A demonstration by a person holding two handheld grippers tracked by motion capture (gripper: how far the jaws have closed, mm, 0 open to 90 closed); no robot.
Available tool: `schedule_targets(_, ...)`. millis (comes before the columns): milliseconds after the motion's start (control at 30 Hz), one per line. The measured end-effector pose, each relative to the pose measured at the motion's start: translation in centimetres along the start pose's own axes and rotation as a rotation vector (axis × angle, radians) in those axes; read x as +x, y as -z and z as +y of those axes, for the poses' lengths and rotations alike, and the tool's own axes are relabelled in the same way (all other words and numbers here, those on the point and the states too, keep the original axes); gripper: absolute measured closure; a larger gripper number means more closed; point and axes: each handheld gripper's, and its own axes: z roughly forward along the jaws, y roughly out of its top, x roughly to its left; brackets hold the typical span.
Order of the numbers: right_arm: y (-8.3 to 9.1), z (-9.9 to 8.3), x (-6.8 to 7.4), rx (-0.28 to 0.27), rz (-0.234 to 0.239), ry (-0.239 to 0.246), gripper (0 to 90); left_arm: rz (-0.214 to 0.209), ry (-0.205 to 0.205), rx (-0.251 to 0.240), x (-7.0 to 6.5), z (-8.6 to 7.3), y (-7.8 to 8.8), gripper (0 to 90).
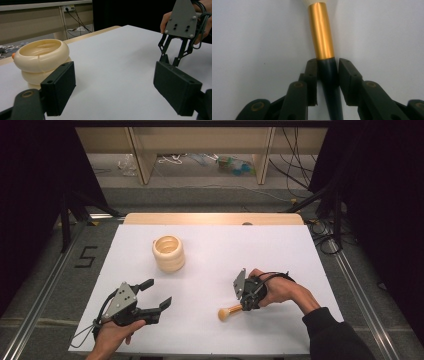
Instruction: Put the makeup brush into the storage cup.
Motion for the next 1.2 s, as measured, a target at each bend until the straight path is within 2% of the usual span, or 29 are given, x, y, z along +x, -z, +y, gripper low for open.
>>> schedule_targets(33,0.0,0.0,0.0,0.000,-0.002,0.003,71.0,0.000,-0.001,0.001,0.0,0.0,0.0,18.1)
schedule_targets(67,0.0,0.0,0.2,0.005,0.003,-0.021,71.3,-0.002,-0.006,0.006,0.0,-0.1,0.0,18.1)
schedule_targets(100,0.0,0.1,0.2,0.007,0.000,-0.024,71.6,-0.002,0.000,0.007,-0.1,-0.1,0.0,18.0)
schedule_targets(133,0.0,0.1,0.1,0.006,-0.004,-0.007,72.0,0.000,0.008,0.004,-0.1,-0.1,0.0,18.1)
schedule_targets(267,0.0,0.3,0.2,0.016,-0.010,-0.008,73.0,-0.001,0.000,0.007,-0.1,-0.1,0.1,18.0)
schedule_targets(300,0.0,0.3,0.4,0.024,-0.005,-0.033,73.4,0.001,0.007,0.003,-0.1,-0.1,0.1,18.0)
schedule_targets(333,0.0,0.4,0.3,0.025,-0.013,-0.019,73.9,0.001,0.001,0.001,0.0,0.0,0.0,18.1)
schedule_targets(400,0.0,0.5,0.4,0.032,-0.018,-0.020,74.1,-0.002,-0.010,0.005,0.0,0.0,0.0,18.1)
schedule_targets(533,0.0,0.6,0.7,0.051,-0.028,-0.051,74.3,0.003,0.007,-0.001,-0.1,0.0,0.0,18.1)
schedule_targets(567,0.0,0.7,0.6,0.053,-0.035,-0.036,74.3,0.002,0.005,0.001,-0.1,0.0,0.0,18.2)
schedule_targets(667,0.0,0.9,1.0,0.071,-0.043,-0.062,74.3,0.001,0.005,0.003,-0.1,0.0,0.0,18.1)
schedule_targets(700,-0.1,1.0,0.9,0.071,-0.052,-0.044,74.4,0.002,0.000,0.002,0.0,0.0,0.0,18.1)
schedule_targets(933,-0.1,1.1,0.9,0.079,-0.056,-0.048,74.5,0.001,-0.003,0.004,0.0,-0.1,0.0,18.1)
schedule_targets(967,0.0,1.1,1.0,0.083,-0.062,-0.051,74.5,-0.001,-0.003,0.009,0.0,-0.1,0.0,18.1)
schedule_targets(1000,-0.1,1.2,1.2,0.088,-0.064,-0.077,74.5,0.002,0.011,0.005,-0.1,-0.1,0.0,18.1)
schedule_targets(1100,0.0,1.2,1.3,0.091,-0.068,-0.079,74.6,0.001,-0.003,0.003,0.0,-0.1,0.0,18.1)
schedule_targets(1167,0.0,1.1,1.2,0.074,-0.077,-0.058,74.6,0.003,0.014,0.006,-0.1,-0.1,0.0,18.1)
schedule_targets(1200,0.0,1.0,1.4,0.069,-0.084,-0.082,74.7,0.003,0.006,0.005,0.0,-0.1,0.1,18.1)
